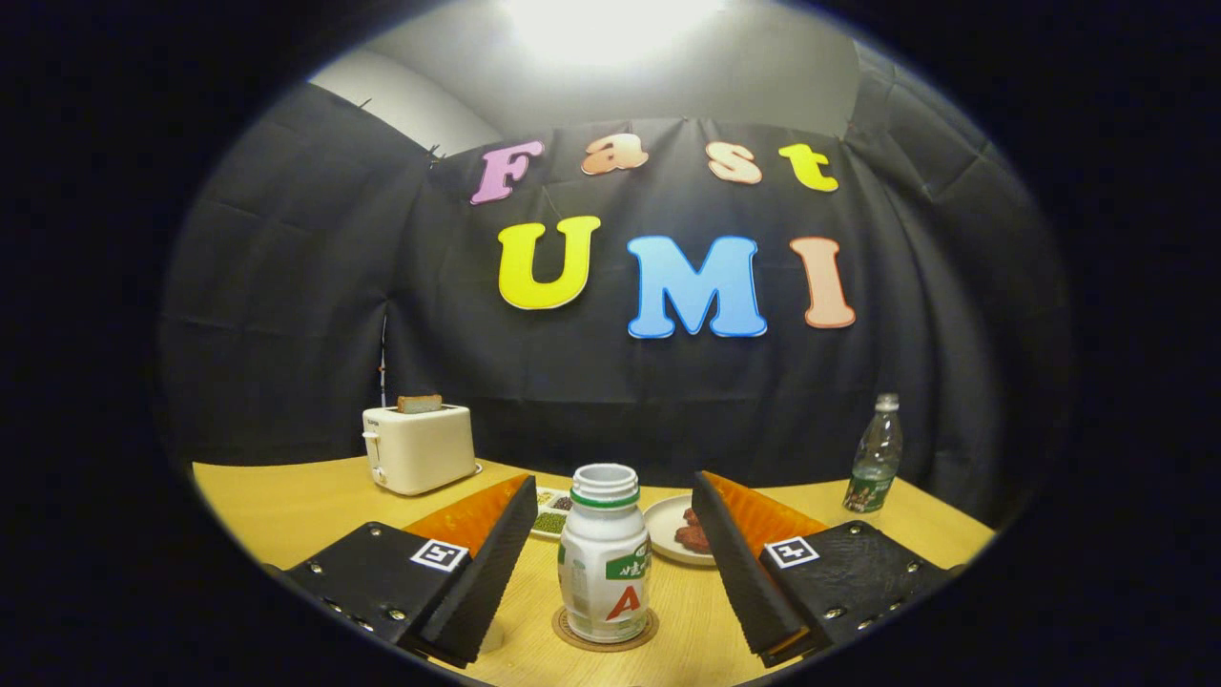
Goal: Take the bottle from table, then pour the juice into the cup, finally place the bottle on the coaster
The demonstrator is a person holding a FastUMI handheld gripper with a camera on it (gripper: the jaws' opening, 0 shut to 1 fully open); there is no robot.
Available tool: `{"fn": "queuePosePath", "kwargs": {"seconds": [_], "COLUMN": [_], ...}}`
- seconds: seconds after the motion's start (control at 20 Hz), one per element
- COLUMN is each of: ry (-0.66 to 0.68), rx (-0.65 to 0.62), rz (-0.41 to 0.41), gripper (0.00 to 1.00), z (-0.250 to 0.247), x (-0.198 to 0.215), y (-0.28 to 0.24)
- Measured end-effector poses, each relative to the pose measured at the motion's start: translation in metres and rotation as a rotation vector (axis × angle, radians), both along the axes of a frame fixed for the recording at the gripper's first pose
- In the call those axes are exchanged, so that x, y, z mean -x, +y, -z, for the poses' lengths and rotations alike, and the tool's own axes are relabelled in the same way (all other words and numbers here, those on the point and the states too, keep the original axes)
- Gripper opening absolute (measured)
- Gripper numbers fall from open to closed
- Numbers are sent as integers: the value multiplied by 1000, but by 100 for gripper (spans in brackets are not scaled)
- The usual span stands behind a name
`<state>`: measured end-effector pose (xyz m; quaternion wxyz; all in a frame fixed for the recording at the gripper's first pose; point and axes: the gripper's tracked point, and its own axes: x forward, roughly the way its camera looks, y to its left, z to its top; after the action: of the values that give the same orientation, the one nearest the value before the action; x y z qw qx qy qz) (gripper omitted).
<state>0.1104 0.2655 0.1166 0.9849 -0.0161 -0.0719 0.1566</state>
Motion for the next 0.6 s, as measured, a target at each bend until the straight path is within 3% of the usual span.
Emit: {"fn": "queuePosePath", "kwargs": {"seconds": [0.35, 0.6], "ry": [-122, -154], "rx": [-49, -39], "rz": [-14, 49], "gripper": [96, 96], "z": [-67, -77], "x": [49, 54], "y": [-22, -66]}}
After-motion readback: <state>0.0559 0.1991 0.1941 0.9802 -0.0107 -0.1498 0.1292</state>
